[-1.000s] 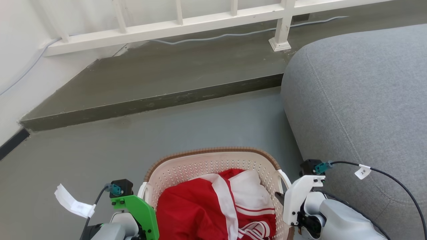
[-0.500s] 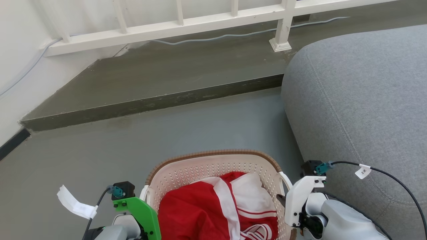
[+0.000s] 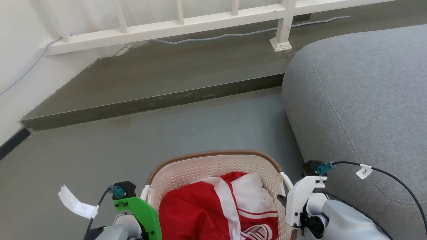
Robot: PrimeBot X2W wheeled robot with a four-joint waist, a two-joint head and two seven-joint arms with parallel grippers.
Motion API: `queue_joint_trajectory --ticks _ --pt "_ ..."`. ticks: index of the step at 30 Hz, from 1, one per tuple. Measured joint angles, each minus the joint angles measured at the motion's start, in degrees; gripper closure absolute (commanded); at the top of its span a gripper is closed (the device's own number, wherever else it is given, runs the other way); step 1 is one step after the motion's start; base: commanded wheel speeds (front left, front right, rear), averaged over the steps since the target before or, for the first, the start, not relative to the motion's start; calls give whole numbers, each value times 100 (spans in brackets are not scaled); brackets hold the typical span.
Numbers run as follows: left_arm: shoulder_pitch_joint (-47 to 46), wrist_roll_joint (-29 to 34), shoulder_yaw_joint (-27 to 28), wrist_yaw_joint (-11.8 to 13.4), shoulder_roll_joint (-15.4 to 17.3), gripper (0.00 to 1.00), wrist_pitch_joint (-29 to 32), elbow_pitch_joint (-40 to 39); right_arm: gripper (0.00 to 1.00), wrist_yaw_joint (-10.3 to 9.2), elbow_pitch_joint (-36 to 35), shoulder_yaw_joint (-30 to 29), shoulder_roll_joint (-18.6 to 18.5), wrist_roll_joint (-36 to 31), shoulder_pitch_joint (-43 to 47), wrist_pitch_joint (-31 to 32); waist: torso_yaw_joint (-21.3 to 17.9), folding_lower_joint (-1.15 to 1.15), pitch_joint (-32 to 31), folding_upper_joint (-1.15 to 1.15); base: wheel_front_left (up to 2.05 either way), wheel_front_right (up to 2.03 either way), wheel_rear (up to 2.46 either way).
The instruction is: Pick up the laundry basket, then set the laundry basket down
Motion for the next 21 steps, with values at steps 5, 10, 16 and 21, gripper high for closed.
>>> queue_joint_trajectory --ticks 5,10,16,21 --pt "1 -55 -52 35 8 100 0 -22 100 0 -1 24 -9 42 0 0 -6 0 0 0 0 0 0" --pt "1 -92 -118 40 13 100 0 -37 100 0 -1 51 -15 55 -1 0 -16 0 -2 0 0 0 0" --pt "2 -207 -156 86 26 100 0 -53 100 0 -5 102 -21 93 -2 -1 -28 0 8 0 0 0 0" --pt "-1 -215 -167 137 34 100 -5 -100 100 0 -59 136 -54 93 -44 -1 -47 0 128 0 0 0 0"
